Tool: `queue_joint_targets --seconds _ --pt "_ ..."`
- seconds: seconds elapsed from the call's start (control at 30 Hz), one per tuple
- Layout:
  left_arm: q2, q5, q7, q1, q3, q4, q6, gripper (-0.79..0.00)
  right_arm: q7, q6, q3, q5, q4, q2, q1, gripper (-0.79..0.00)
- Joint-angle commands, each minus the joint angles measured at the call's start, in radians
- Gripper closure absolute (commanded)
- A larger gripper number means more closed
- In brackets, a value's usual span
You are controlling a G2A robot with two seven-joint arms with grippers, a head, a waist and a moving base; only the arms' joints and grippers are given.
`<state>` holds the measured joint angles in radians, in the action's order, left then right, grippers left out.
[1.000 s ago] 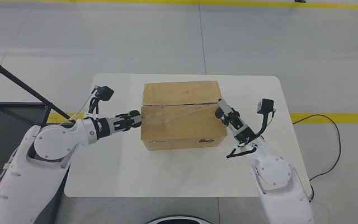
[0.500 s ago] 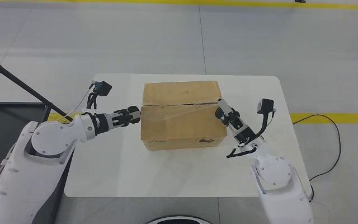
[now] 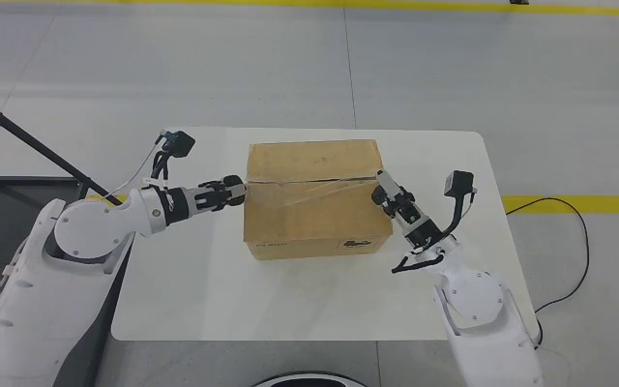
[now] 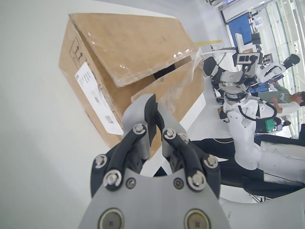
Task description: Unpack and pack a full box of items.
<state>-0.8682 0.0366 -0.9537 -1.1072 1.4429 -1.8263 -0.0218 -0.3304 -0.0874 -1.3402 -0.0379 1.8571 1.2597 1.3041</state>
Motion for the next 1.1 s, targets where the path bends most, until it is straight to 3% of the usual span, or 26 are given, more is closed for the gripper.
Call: queue_joint_targets --seconds 0.0,0.67,1.07 --pt "0.0 -0.001 0.001 0.002 -0.002 0.002 0.003 0.0 0.0 0.0 0.0 0.0 0.0 0.0 0.0 -0.785" --pt "0.002 -0.009 0.007 0.007 0.008 0.011 0.016 0.0 0.0 0.0 0.0 0.0 0.0 0.0 0.0 -0.785" --pt "-0.001 -0.002 0.007 0.051 -0.024 0.039 0.003 0.0 0.0 0.0 0.0 0.0 0.0 0.0 0.0 -0.785"
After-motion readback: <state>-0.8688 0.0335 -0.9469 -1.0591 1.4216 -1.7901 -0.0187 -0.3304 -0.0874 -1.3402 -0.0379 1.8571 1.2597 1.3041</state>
